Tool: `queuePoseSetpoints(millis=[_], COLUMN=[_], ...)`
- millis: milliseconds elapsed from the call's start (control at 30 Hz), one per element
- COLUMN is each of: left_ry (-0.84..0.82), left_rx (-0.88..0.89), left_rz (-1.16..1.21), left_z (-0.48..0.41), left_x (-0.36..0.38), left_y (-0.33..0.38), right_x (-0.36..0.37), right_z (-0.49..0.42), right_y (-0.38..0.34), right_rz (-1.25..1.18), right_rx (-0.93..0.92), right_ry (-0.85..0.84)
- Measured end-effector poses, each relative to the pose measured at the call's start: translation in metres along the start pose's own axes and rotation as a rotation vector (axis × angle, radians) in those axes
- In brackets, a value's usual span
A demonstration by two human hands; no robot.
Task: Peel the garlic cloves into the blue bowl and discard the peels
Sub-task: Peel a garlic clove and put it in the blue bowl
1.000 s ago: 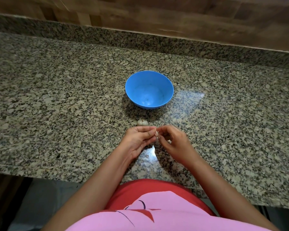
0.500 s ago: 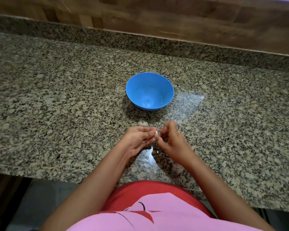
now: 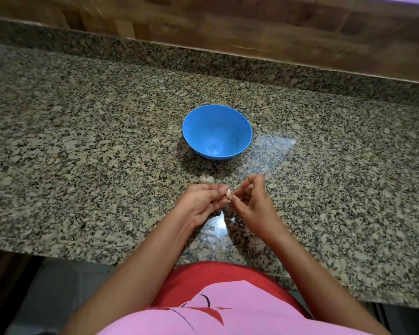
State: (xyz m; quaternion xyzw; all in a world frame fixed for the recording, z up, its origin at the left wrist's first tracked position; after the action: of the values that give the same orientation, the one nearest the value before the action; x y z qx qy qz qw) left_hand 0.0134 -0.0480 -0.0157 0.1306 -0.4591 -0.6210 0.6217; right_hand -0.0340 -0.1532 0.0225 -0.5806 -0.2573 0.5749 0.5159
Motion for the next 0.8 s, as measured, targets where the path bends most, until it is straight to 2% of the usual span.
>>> queuePoseSetpoints(millis=[133,233,367,800], left_ry=[-0.012,-0.047,-0.062,-0.106], left_rx=[0.011,0.032,0.057,0.209], left_rz=[-0.014,-0.072,-0.213,-0.583], left_z=[0.000,0.001,0.001,-0.001], left_x=[-0.002,-0.002,-0.003,0.010], left_y=[-0.002,-0.001,0.002,0.012], right_x=[0.005,0.007,0.005,0.007], right_z=[0.002,0.000,-0.002,-0.003], right_y=[-0.006,-0.001,0.001,-0.003], right_rz=[0.098,0.036,-0.023,0.103], right_rx=[-0.053,0.007,0.046,0.022], right_ry=[0.043,0.012,-0.056,-0.044])
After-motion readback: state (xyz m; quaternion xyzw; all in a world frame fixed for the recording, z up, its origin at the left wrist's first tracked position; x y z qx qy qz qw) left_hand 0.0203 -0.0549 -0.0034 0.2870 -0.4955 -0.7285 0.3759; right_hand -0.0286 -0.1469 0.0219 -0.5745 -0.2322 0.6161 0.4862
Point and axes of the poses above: each hand's wrist, its own z-axis away from the middle knuckle, its own x-axis out of the palm, y = z × x, the point moved 8 cm from there along -z, towards the middle knuckle, and after that the axes turned 10 degrees about x, right-handed, at the moved point
